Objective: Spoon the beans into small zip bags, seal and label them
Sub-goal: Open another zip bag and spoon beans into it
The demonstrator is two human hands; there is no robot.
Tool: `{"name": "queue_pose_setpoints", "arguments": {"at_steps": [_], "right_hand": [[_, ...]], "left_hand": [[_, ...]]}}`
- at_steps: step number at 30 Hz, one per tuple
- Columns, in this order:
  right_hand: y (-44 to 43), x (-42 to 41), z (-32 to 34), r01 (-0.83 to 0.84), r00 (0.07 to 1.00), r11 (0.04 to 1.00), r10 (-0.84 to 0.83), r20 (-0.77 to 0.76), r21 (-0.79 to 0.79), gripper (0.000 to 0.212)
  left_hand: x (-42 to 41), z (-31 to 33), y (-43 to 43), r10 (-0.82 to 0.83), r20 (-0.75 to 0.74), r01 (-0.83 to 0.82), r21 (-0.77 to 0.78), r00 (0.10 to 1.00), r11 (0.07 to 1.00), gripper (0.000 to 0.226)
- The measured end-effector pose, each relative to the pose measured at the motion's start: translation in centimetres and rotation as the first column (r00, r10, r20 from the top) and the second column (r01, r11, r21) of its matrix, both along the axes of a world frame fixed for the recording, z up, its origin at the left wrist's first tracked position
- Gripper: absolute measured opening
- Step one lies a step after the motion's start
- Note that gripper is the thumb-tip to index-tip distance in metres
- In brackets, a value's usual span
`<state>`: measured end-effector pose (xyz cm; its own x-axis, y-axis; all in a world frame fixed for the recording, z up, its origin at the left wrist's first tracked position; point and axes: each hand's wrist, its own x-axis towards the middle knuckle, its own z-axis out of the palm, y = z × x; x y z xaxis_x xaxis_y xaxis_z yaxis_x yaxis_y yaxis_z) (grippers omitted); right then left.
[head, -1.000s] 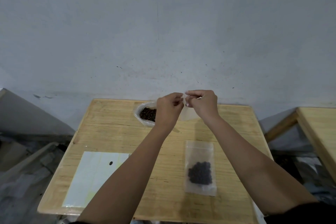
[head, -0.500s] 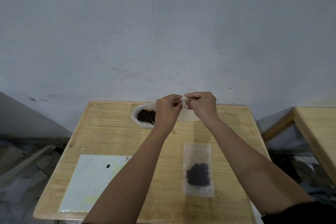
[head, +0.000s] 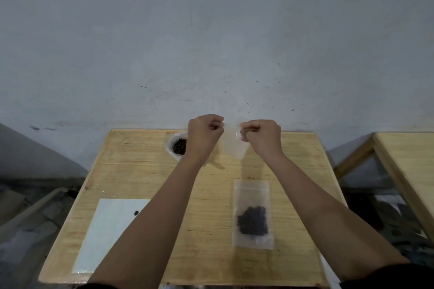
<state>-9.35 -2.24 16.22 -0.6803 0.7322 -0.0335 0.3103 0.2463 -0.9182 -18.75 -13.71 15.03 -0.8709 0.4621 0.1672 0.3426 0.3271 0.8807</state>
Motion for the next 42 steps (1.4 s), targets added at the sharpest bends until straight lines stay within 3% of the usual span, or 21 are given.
{"name": "queue_pose_setpoints", "arguments": {"at_steps": [3,5,7,9,12,15,18,20,22,26,29,34,38,40,42], "right_hand": [[0.8,0.0,1.1,0.018,1.0,0.988,-0.021,-0.017,-0.153,0.018],[1.6,0.0,2.1,0.0,1.0,0.978,-0.003,-0.017,-0.209,0.018],[2.2,0.0,3.1,-0.03,1.0,0.978,0.027,-0.016,-0.205,0.02],[2.7,-0.1,4.2,-0.069,0.997,0.976,0.063,-0.034,-0.204,0.017],[3.2,-0.1,5.6,-0.208,0.978,0.958,0.199,-0.061,-0.198,0.012],[3.5,-0.1,6.5,-0.295,0.955,0.948,0.296,-0.016,-0.12,0.016],[3.9,-0.1,6.8,-0.28,0.958,0.936,0.258,0.125,0.214,0.021],[4.0,-0.1,6.8,-0.238,0.971,0.894,0.211,0.113,0.38,0.024],[3.8,0.1,6.6,-0.182,0.982,0.887,0.186,0.031,0.424,0.02],[2.7,0.6,6.2,-0.185,0.969,0.952,0.218,-0.115,0.246,0.017],[2.0,0.4,5.7,-0.302,0.952,0.934,0.304,0.021,0.191,0.013],[0.7,-0.9,4.9,-0.413,0.907,0.898,0.391,0.154,0.154,0.036],[-0.7,-2.2,3.9,-0.444,0.896,0.896,0.442,0.045,0.034,0.022],[-1.4,-3.1,2.8,-0.381,0.924,0.921,0.375,-0.077,-0.079,0.01],[-1.8,-3.7,0.9,-0.278,0.957,0.953,0.263,-0.124,-0.123,0.015]], "left_hand": [[0.9,0.5,0.0,-0.157,0.018,0.157,0.014,0.987,0.988,0.018],[1.3,0.8,0.1,-0.265,0.096,0.261,0.05,0.96,0.964,0.029],[1.5,1.1,0.1,-0.372,0.166,0.375,0.015,0.913,0.927,0.066],[1.8,1.3,0.3,-0.464,0.156,0.484,-0.136,0.872,0.865,0.108],[1.7,1.2,0.7,-0.52,-0.014,0.498,-0.271,0.854,0.824,0.133],[1.4,1.1,1.2,-0.464,-0.171,0.412,-0.268,0.869,0.871,0.128],[1.4,1.2,1.4,-0.371,-0.3,0.319,-0.21,0.879,0.924,0.108],[1.3,1.2,1.4,-0.317,-0.34,0.278,-0.158,0.886,0.948,0.094],[1.1,1.3,1.5,-0.281,-0.361,0.252,-0.126,0.889,0.96,0.089],[0.7,1.3,1.4,-0.179,-0.392,0.166,-0.067,0.902,0.984,0.089],[0.3,1.0,0.8,-0.189,-0.414,0.169,-0.084,0.891,0.982,0.089],[-0.5,0.4,-1.2,-0.222,-0.427,0.19,-0.117,0.877,0.975,0.084],[-2.1,0.4,-3.5,-0.223,-0.392,0.18,-0.144,0.893,0.973,0.085],[-3.5,0.1,-4.9,-0.208,-0.363,0.158,-0.161,0.908,0.974,0.085],[-5.0,-0.4,-6.4,-0.162,-0.34,0.114,-0.158,0.926,0.981,0.085]]}}
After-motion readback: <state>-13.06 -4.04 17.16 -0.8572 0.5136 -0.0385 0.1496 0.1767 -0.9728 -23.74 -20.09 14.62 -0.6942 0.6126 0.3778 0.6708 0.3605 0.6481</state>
